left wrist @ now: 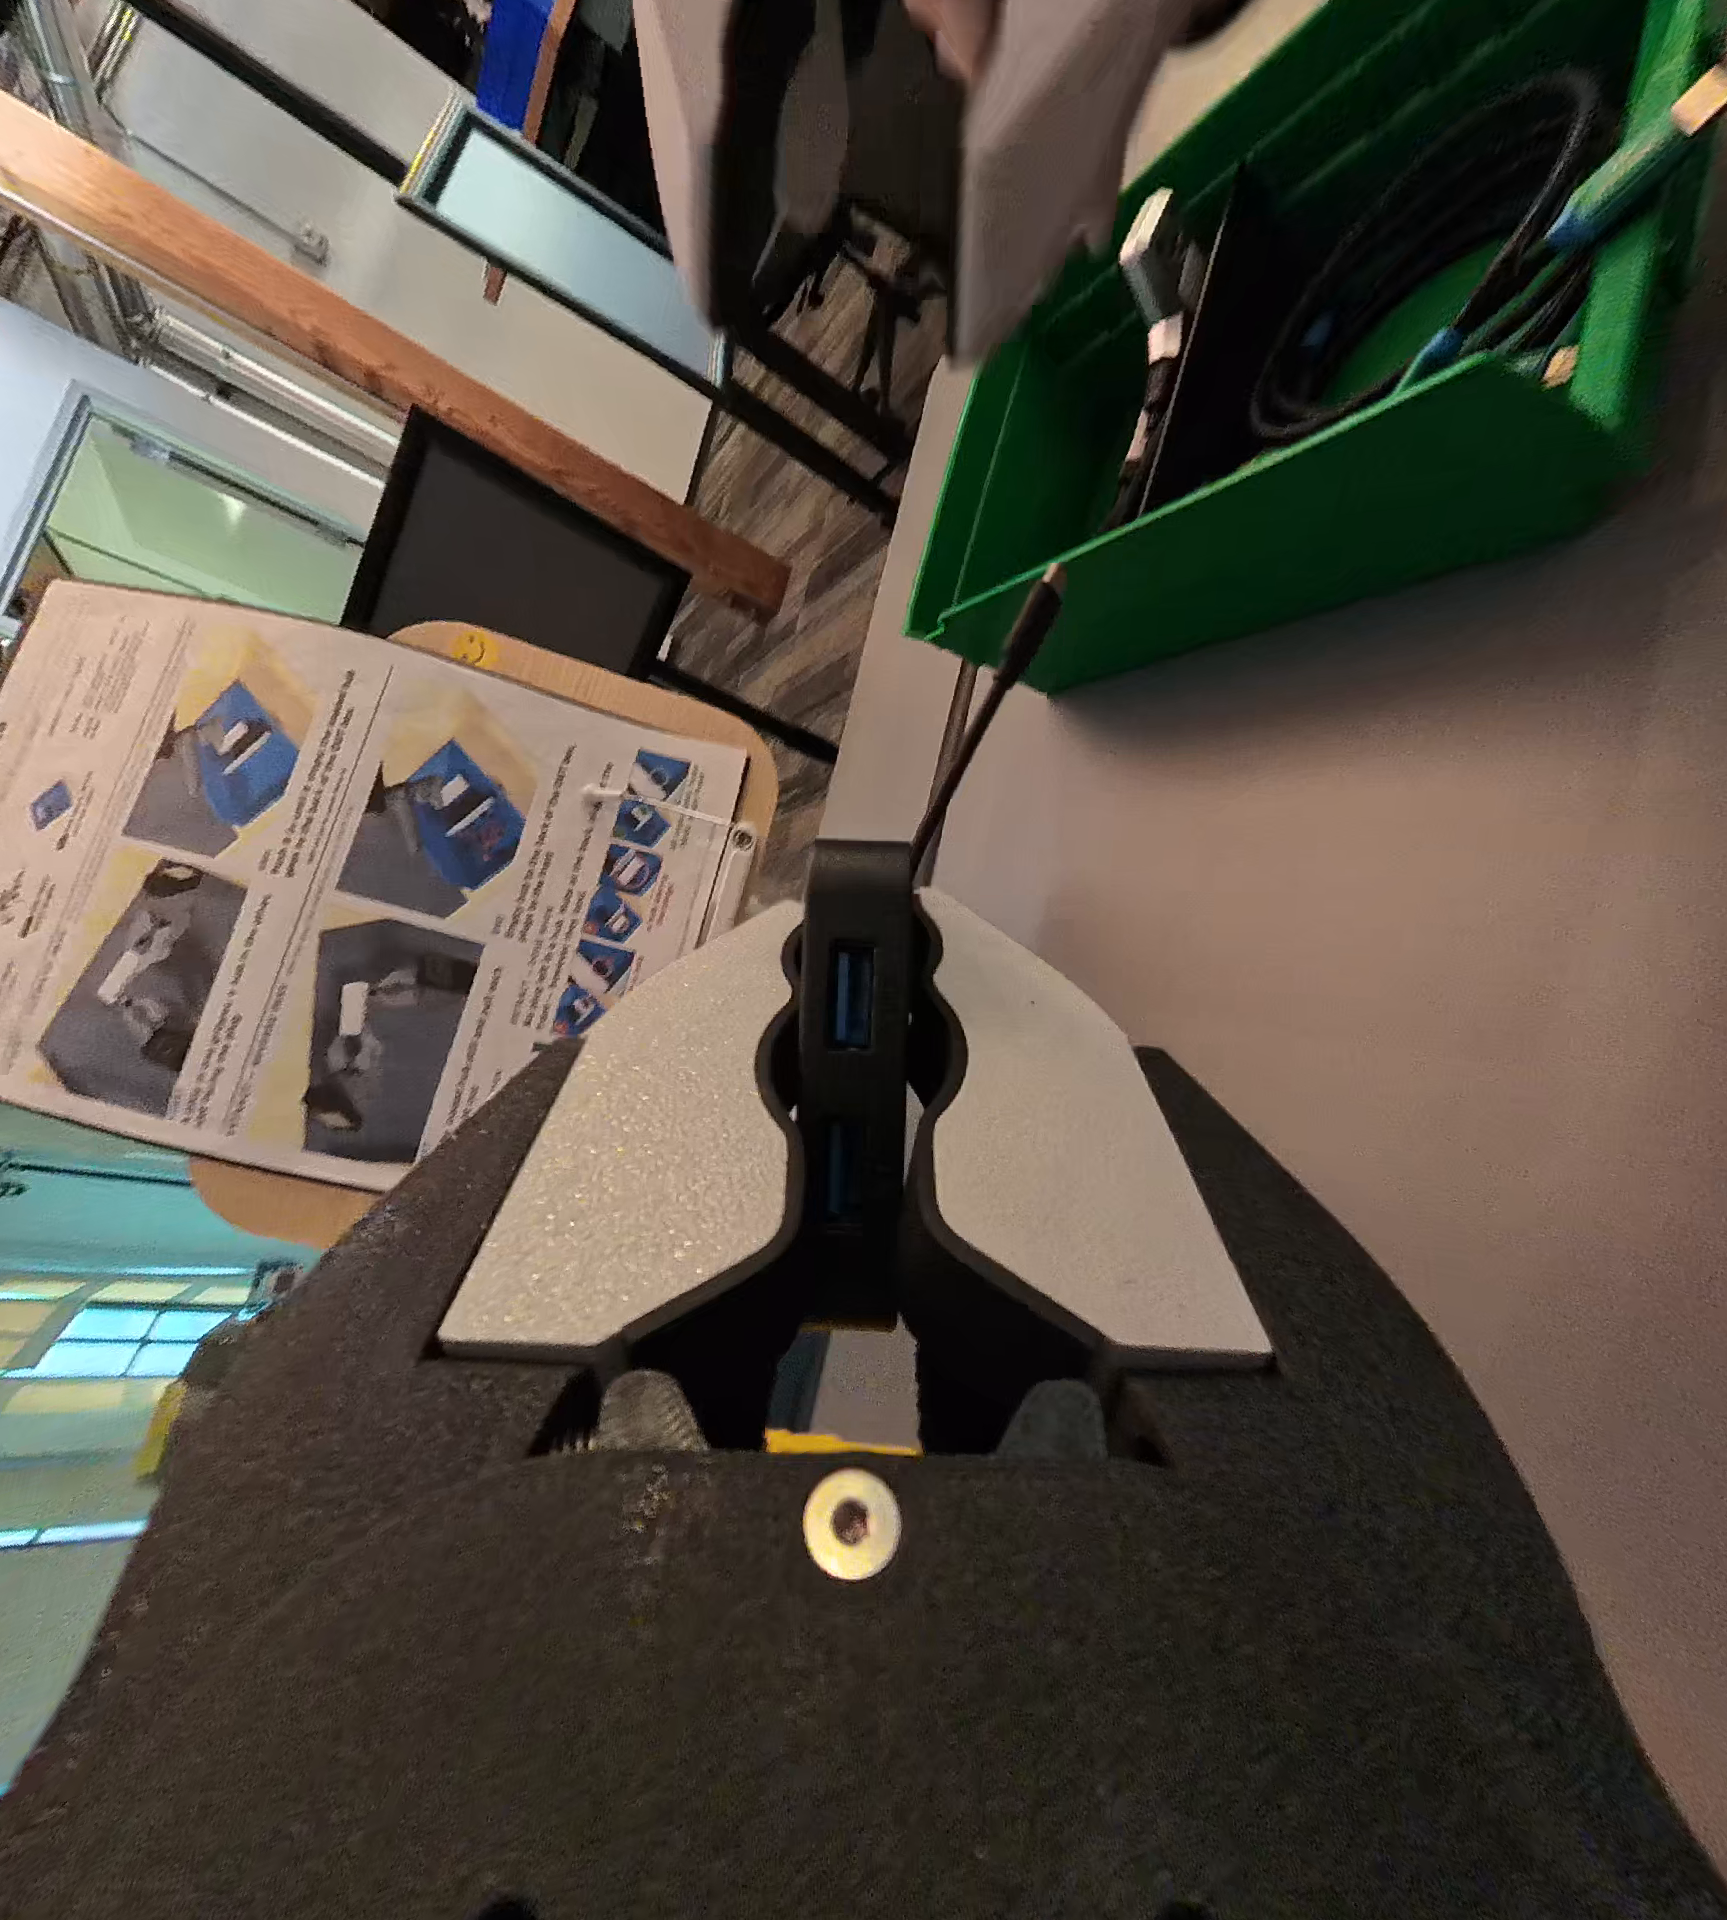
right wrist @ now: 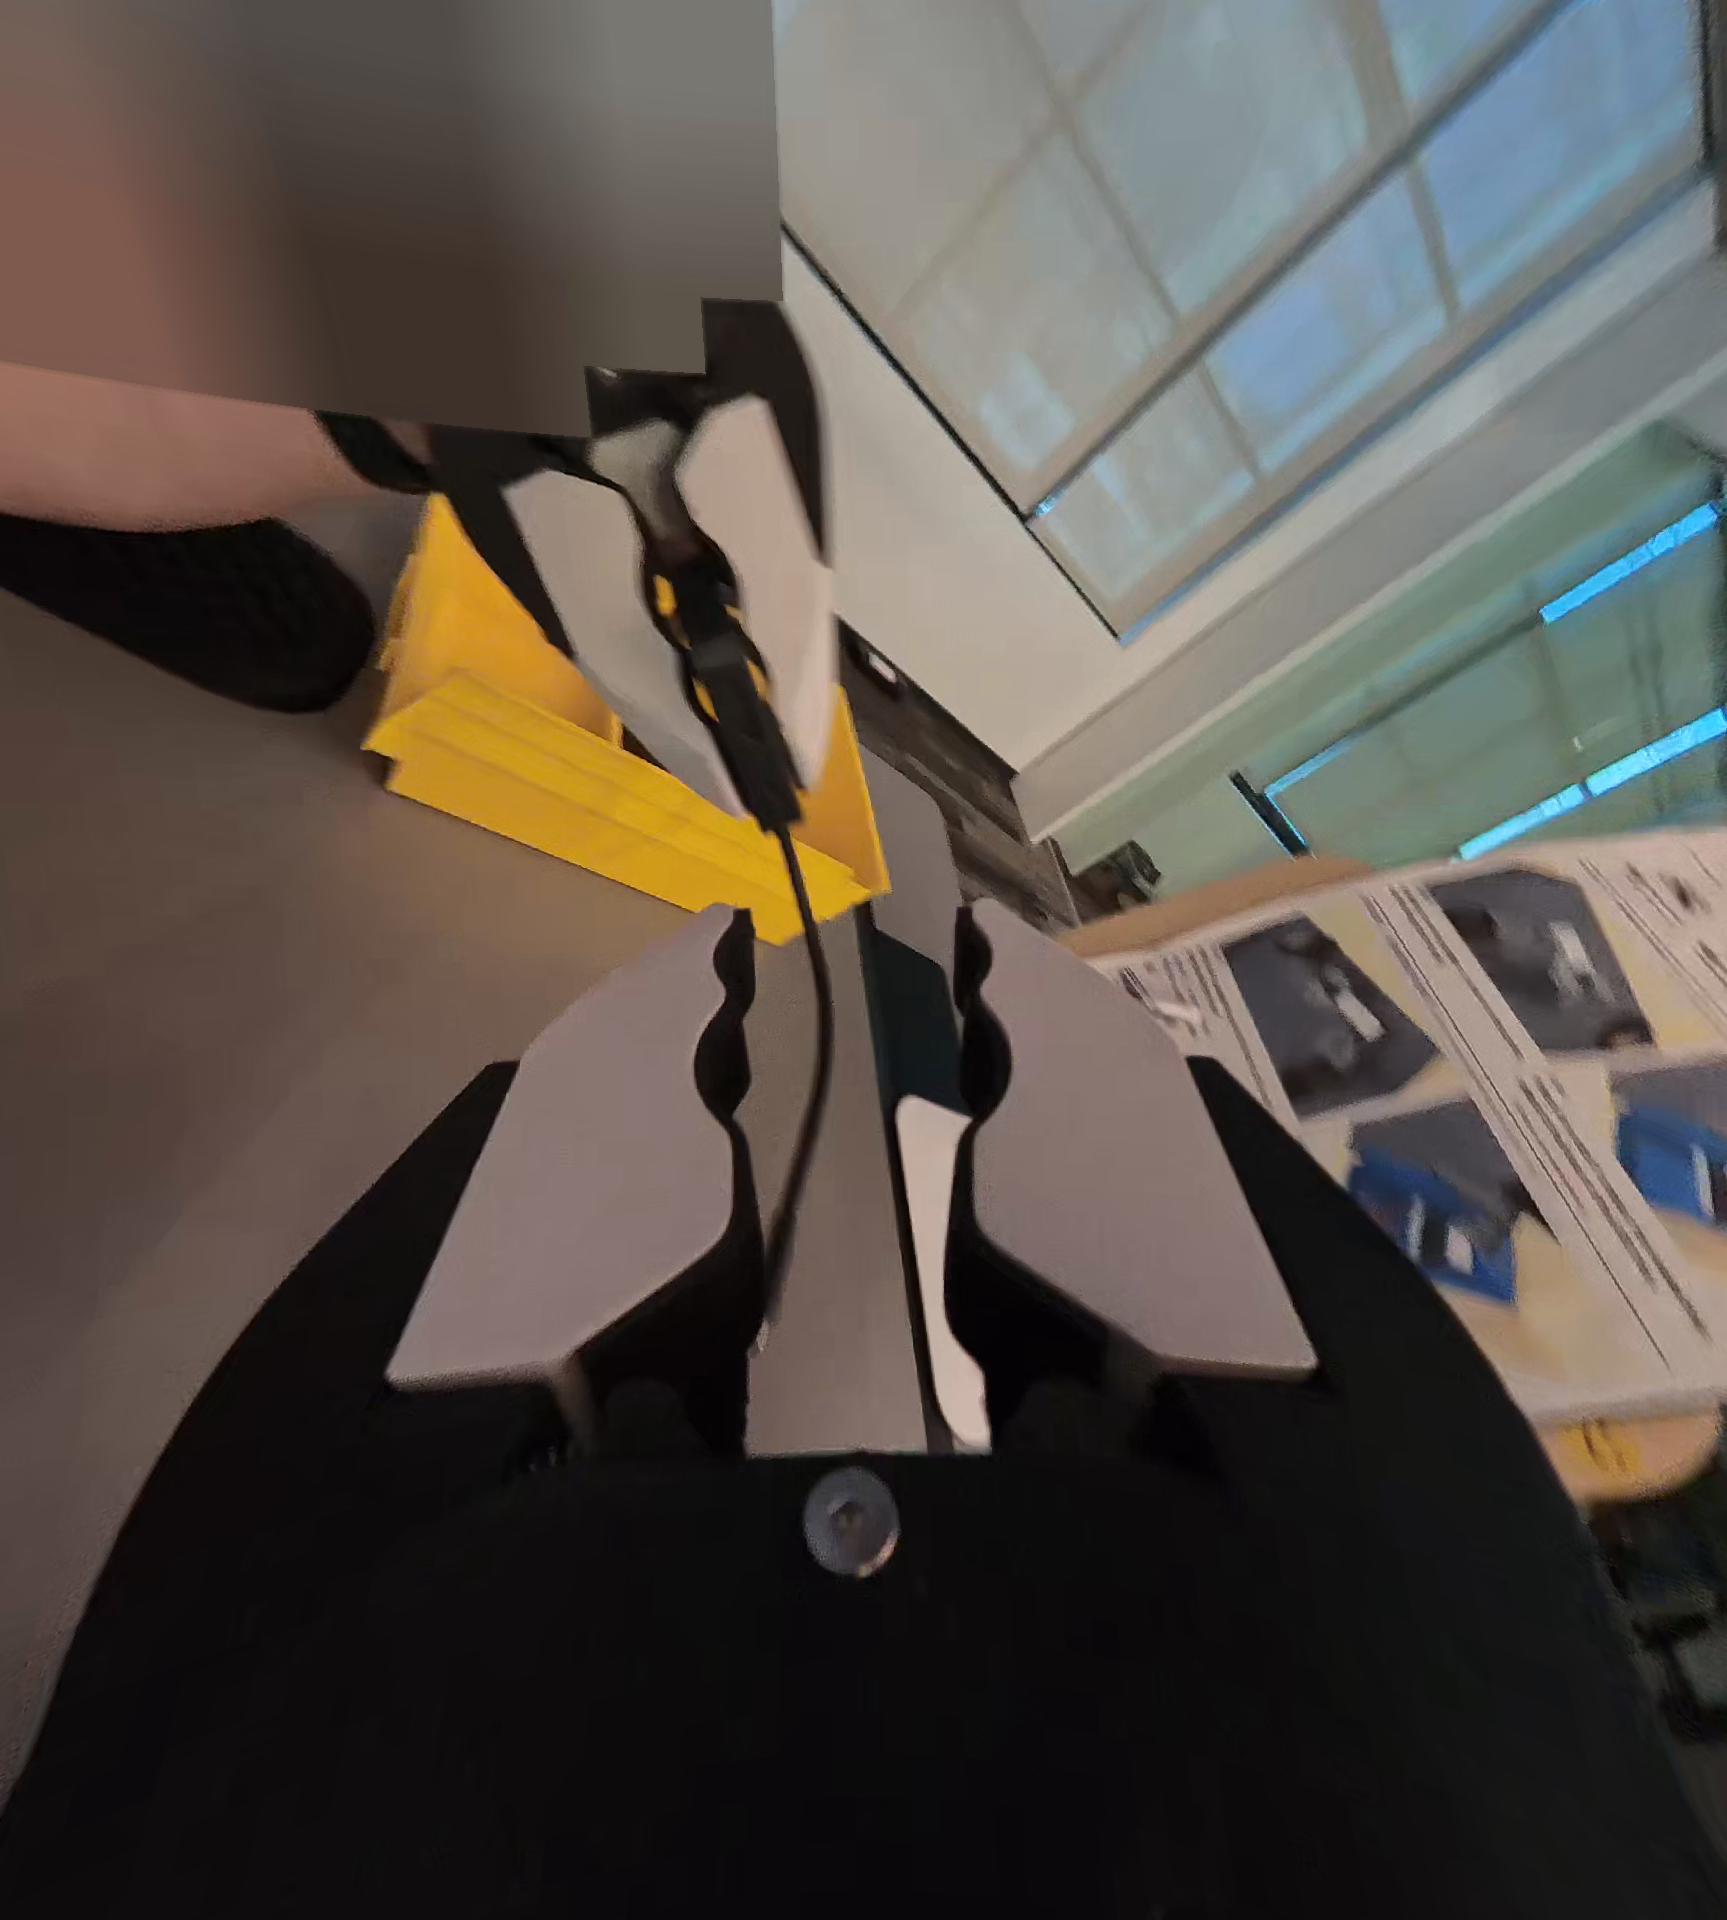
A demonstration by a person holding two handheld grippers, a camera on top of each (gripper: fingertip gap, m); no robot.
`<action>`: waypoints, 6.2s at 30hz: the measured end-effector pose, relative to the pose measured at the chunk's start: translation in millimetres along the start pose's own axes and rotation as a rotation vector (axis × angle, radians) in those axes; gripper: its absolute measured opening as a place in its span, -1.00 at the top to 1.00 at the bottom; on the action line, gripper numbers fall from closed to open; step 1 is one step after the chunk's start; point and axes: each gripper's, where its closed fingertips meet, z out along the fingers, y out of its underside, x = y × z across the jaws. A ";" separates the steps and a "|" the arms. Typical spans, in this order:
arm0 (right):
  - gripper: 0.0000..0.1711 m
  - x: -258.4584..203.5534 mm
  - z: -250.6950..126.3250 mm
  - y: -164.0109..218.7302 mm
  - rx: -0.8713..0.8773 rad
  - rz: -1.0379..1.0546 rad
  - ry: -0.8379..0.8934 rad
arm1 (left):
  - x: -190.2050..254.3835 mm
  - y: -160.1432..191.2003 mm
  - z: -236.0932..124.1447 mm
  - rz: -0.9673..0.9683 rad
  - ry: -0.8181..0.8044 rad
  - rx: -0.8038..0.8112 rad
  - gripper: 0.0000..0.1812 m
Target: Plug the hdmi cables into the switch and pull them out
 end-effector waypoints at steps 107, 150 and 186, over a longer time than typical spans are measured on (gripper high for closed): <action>0.90 -93.5 -142.0 287.4 -1.513 1.614 -0.109 | 58.0 360.1 -163.6 -1.418 0.222 -1.378 0.88; 0.89 -32.8 154.4 165.1 -1.102 1.161 -0.037 | 17.7 194.4 -78.2 -0.836 0.233 -1.039 0.90; 0.70 -64.5 175.8 241.2 -1.593 1.263 0.091 | 22.7 174.6 -74.7 -0.774 0.289 -0.969 0.90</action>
